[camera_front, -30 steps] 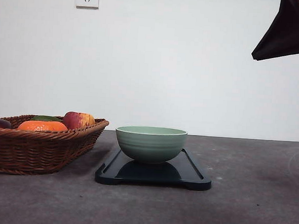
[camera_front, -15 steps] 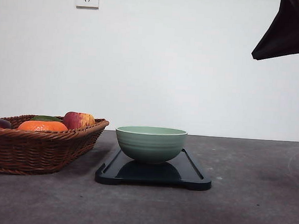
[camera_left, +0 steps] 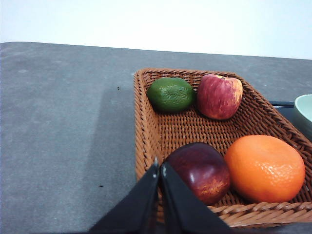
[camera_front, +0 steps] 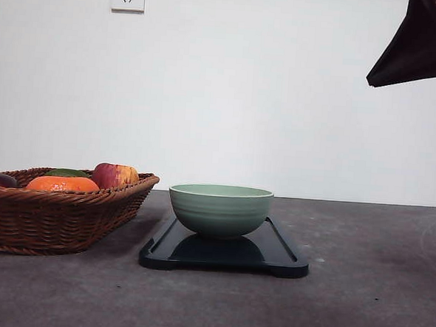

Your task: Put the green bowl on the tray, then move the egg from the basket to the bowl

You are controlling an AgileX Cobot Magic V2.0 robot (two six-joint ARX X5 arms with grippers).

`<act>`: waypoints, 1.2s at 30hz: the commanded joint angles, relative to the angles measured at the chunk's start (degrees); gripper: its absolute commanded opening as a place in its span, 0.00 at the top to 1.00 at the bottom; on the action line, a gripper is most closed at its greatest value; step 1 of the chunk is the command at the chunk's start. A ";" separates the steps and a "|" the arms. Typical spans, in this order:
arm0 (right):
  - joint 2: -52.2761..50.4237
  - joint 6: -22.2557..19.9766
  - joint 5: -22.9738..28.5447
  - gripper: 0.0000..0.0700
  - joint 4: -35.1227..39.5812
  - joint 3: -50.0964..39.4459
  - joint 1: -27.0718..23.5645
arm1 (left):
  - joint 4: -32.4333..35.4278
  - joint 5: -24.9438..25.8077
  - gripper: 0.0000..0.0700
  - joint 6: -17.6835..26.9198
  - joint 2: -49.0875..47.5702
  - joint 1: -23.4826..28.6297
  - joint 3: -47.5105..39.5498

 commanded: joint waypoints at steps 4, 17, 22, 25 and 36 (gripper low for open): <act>-1.22 -4.79 1.92 0.98 -1.08 0.36 -0.10 | -0.20 -0.11 1.00 -0.19 -0.11 0.09 -1.11; -26.17 -10.04 4.63 0.98 1.57 -19.69 -17.01 | -0.20 -0.11 1.00 -0.19 -0.11 0.09 -1.11; -35.98 -9.70 5.24 0.98 3.70 -26.56 -22.78 | -0.20 -0.11 1.00 -0.18 -0.11 0.09 -1.11; -40.17 -9.49 5.99 0.98 3.71 -29.17 -24.44 | -0.20 -0.11 1.00 -0.19 -0.11 0.09 -1.11; -44.94 -8.85 5.95 0.98 4.09 -32.85 -24.84 | -0.22 -0.11 1.00 -0.17 -0.11 0.09 -1.09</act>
